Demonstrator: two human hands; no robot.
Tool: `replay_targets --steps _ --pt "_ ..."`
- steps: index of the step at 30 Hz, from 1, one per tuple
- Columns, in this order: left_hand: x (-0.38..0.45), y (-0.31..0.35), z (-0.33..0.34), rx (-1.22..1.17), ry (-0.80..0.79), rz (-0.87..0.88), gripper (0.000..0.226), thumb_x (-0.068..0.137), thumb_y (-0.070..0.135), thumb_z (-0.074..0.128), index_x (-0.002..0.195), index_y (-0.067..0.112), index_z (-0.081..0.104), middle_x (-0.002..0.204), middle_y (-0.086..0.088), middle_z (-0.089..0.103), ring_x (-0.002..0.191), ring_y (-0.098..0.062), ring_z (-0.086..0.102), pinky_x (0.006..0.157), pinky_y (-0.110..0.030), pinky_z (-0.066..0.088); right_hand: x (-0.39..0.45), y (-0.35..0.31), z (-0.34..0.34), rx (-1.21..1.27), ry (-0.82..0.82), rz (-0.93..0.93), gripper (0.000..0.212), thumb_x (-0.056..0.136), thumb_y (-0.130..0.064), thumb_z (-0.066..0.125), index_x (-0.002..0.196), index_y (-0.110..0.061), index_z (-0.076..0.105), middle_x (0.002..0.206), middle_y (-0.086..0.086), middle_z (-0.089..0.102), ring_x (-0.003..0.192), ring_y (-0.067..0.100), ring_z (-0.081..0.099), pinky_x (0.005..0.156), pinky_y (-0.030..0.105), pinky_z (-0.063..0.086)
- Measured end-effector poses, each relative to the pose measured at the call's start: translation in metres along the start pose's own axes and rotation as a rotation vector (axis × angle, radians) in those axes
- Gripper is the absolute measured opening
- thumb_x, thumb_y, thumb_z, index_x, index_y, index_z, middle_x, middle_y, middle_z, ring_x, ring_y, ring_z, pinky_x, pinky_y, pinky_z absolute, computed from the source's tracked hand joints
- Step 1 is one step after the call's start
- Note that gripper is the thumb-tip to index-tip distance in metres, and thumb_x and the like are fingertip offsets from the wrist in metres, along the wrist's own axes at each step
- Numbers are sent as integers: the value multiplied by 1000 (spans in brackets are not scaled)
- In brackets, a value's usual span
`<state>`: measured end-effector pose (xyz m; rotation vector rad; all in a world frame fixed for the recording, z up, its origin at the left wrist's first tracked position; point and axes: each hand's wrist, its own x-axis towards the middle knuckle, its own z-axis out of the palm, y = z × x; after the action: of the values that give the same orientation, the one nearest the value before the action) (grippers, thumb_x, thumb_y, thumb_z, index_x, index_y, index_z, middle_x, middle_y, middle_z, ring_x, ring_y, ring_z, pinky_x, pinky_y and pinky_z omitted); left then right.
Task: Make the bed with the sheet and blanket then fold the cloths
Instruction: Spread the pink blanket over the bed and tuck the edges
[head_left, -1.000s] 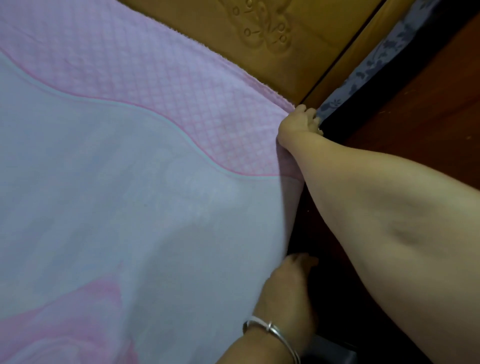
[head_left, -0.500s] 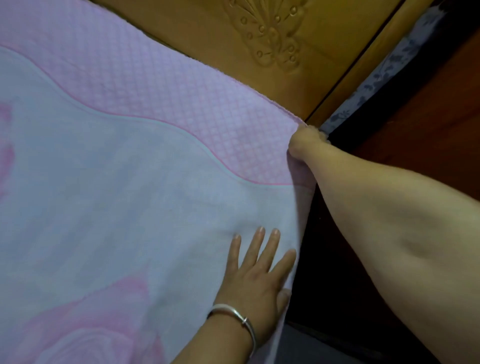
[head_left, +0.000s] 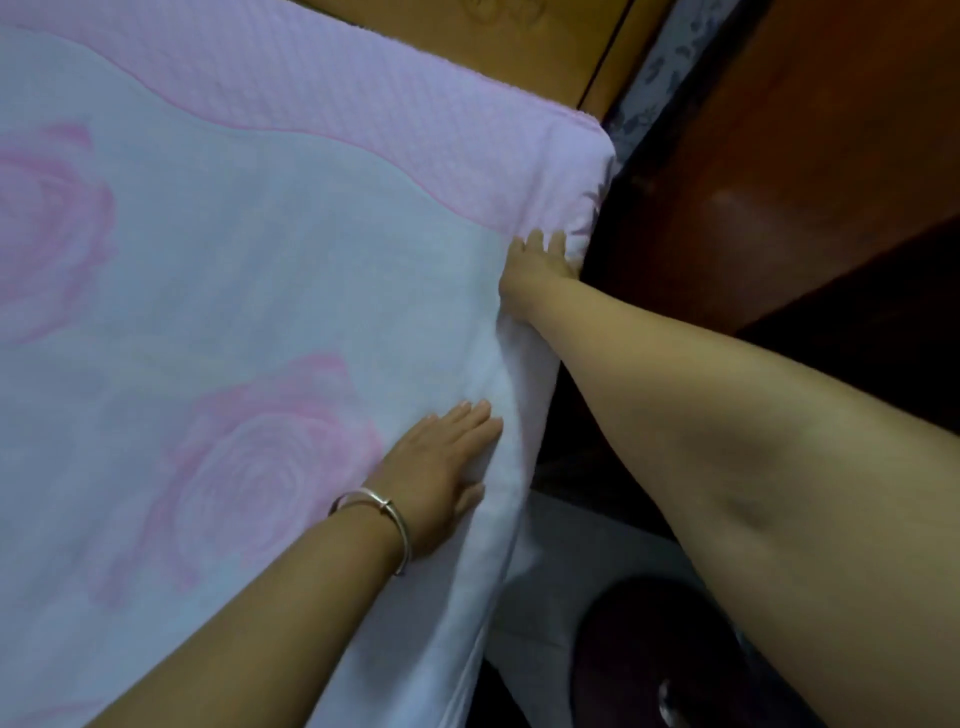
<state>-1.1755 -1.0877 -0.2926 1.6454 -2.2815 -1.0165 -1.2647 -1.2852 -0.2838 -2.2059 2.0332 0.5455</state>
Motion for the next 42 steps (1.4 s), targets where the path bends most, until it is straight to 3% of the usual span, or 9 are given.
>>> replay_targets --steps 4,11,15,19,27,32,36,39,42 --pt "-68 -1 19 -71 35 -66 63 89 24 51 146 19 26 158 0 16 148 -20 10 123 -31 8 -75 -7 14 -143 -12 -163 49 96 -11 30 145 -6 30 154 15 22 147 31 11 116 46 17" --pt "-158 23 54 -139 36 -199 66 90 18 59 146 23 25 158 5 14 148 -10 9 114 -14 4 -176 -16 25 -334 -111 -260 48 97 -10 33 144 -2 31 152 20 23 142 35 19 112 46 29" --pt "-213 36 78 -151 137 -303 55 91 18 55 142 18 36 153 1 31 143 -12 28 101 -3 8 -231 -26 46 -366 -84 -316 46 96 -8 35 141 -5 38 147 18 31 134 34 29 107 45 35" --pt "-263 47 92 -223 233 -472 49 83 24 49 128 6 55 129 -14 56 120 -26 52 94 -16 31 -283 -36 63 -387 -62 -410 44 97 -8 34 140 -3 39 146 19 33 135 36 29 107 45 36" --pt "-402 45 134 -137 329 -866 31 82 23 66 107 6 62 105 -16 57 103 -33 54 88 -36 44 -404 -77 85 -281 16 -740 34 95 -10 40 125 -4 54 131 14 50 124 31 44 99 37 41" --pt "-474 65 173 -320 269 -841 27 77 28 72 70 26 46 87 -2 53 81 -18 49 73 -21 35 -469 -97 102 -187 -114 -910 33 88 -19 52 114 -3 61 125 16 56 116 32 54 93 32 45" --pt "-505 81 199 -356 322 -878 43 63 50 74 79 17 53 82 1 48 75 -17 48 66 -22 35 -514 -107 114 -223 -293 -1083 41 79 -23 65 117 -10 54 125 10 52 114 29 49 92 33 43" --pt "-517 92 214 -259 237 -813 12 81 25 66 83 13 64 89 -5 54 90 -22 56 72 -23 37 -540 -115 125 -451 -206 -1206 35 86 -19 59 120 -13 53 127 7 49 119 27 47 93 35 42" --pt "-518 101 225 -249 331 -800 14 87 14 54 89 6 65 103 -13 59 100 -30 56 84 -30 43 -547 -119 132 -571 -115 -1272 24 93 -8 46 111 -13 60 126 9 56 119 27 52 92 33 44"
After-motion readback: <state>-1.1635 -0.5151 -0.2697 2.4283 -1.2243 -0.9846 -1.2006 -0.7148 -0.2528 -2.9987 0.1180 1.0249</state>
